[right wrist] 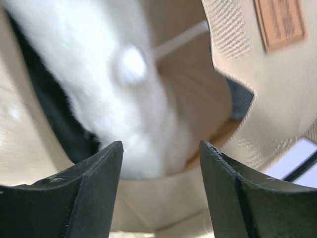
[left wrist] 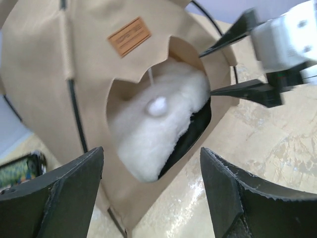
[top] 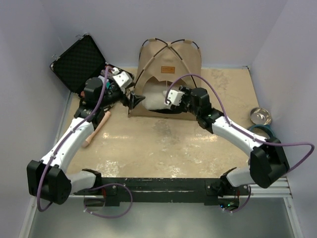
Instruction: Set up the pet tent
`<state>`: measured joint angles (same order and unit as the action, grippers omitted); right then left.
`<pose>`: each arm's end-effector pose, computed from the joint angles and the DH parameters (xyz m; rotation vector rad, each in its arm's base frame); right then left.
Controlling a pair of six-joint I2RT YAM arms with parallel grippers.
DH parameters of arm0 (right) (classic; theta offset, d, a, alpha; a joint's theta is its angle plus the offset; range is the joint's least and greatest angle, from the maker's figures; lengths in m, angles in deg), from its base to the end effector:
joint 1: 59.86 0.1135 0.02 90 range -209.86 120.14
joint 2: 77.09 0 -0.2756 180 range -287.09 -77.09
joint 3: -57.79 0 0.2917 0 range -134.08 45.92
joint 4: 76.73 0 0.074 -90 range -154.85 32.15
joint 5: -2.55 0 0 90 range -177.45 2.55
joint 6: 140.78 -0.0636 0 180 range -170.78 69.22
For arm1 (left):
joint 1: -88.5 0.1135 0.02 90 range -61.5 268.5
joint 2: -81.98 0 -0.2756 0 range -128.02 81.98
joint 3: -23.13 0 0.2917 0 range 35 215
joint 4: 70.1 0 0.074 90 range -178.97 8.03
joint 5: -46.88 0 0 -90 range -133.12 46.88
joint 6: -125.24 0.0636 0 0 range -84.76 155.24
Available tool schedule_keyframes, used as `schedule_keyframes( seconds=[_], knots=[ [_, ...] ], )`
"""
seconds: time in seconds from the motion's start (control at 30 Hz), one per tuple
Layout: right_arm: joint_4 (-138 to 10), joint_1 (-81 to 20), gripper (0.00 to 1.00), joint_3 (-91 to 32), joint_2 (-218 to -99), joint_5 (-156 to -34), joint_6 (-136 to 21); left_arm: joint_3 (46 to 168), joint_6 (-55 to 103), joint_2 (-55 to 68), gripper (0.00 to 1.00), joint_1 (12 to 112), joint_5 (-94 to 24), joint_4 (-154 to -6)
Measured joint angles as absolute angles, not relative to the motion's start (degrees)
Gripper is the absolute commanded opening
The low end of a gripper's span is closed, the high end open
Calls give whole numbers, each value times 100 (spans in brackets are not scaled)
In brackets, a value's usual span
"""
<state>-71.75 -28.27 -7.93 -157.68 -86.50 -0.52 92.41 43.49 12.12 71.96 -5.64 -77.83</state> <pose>0.3296 0.2015 0.2638 -1.2520 1.4612 -0.2349 0.3149 -0.1339 0.3513 0.8322 1.5174 -0.6657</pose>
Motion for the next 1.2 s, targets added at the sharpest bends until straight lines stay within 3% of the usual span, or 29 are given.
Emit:
schedule_keyframes(
  seconds=[0.13,0.27,0.57,0.73,0.87,1.03,1.2],
  knots=[
    [-7072,-2569,63,-968,-15788,-9181,-336,8919,3700,1452,83,7616,-663,-7789],
    [-7077,-2289,67,-1525,-16520,-9476,-637,8792,3283,1585,91,7695,-820,-7944],
    [-6565,-2320,71,-2165,-17397,-9629,-874,8775,3235,1712,100,7861,-1091,-9063],
    [-5999,-2497,77,-2159,-17062,-9664,-874,9015,3353,1216,100,7913,-1028,-9748],
    [-5090,-3164,80,-2047,-16050,-9793,-858,9107,3501,1142,100,7918,-977,-10008],
    [-4261,-4753,80,-2047,-14748,-9839,-771,9380,3611,1150,100,7924,-855,-10040],
    [-4084,-6296,79,-1914,-14560,-9293,-742,9496,3637,1179,99,7944,-813,-10005]
  ],
)
